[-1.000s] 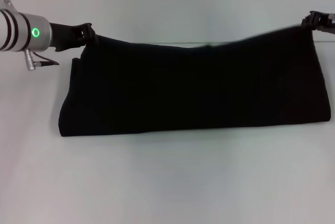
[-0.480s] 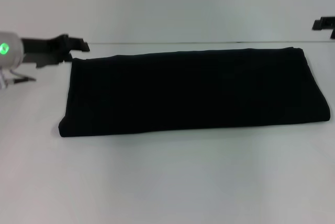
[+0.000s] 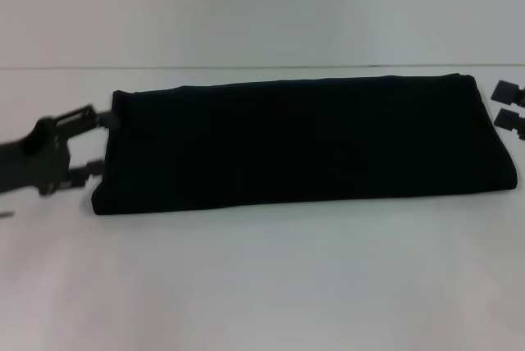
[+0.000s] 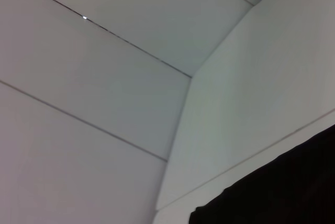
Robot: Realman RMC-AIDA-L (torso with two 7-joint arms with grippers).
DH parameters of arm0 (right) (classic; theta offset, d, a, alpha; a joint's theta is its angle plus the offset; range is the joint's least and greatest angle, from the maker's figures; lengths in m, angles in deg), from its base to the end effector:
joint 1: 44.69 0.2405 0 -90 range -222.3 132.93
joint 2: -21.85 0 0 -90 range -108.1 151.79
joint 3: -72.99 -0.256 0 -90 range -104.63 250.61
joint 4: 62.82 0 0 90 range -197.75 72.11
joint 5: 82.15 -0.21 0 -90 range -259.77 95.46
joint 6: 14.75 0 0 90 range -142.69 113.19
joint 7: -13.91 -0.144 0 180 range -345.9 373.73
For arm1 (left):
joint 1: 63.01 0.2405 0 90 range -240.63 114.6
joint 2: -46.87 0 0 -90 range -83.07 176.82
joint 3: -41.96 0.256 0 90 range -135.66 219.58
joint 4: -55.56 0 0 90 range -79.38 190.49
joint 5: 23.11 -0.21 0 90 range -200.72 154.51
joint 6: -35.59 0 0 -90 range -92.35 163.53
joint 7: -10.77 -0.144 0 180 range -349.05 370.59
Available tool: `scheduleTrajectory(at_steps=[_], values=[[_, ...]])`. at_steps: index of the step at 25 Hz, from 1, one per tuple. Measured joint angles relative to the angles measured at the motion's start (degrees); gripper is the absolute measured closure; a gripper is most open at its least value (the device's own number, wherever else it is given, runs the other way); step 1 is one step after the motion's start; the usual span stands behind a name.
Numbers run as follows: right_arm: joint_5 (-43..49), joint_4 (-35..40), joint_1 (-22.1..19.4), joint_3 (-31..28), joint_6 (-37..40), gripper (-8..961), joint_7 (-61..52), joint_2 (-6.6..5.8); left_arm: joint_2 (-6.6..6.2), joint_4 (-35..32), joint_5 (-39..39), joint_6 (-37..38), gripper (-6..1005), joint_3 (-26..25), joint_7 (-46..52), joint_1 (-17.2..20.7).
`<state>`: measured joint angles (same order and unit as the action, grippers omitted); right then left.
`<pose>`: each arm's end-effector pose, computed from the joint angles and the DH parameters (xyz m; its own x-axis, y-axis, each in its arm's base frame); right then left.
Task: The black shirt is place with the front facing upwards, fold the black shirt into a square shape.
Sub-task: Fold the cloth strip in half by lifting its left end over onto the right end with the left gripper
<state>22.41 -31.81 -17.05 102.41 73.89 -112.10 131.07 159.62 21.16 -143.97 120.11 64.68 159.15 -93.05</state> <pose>0.3085 0.3423 0.0902 -0.0041 -0.7305 -0.6829 -0.9123 -0.2770 0.3018 -0.3198 0.3454 0.0661 -0.3210 0.7925 0.5186 0.9123 0.1117 0.3940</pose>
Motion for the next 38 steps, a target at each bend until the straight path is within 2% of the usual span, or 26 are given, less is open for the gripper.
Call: scheduleTrajectory(at_steps=[4, 10, 24, 38], values=[[-0.02, -0.74, -0.78, -0.47, 1.21, 129, 0.32, 0.19, 0.37, 2.25, -0.74, -1.42, 69, -1.24, 3.11, 2.88], [-0.15, -0.79, 0.21, -1.05, -0.74, 129, 0.47, 0.13, 1.52, 4.65, -0.91, -6.64, 63, -0.51, 6.83, 3.64], [-0.37, -0.86, 1.18, -1.29, -2.39, 130, 0.55, -0.33, 2.22, 6.59, -0.99, -12.47, 62, 2.77, 11.89, 2.80], [0.02, -0.93, 0.81, -1.30, -3.42, 130, 0.60, -0.33, 2.60, 8.68, -0.95, -16.22, 63, 3.57, 12.32, 1.20]])
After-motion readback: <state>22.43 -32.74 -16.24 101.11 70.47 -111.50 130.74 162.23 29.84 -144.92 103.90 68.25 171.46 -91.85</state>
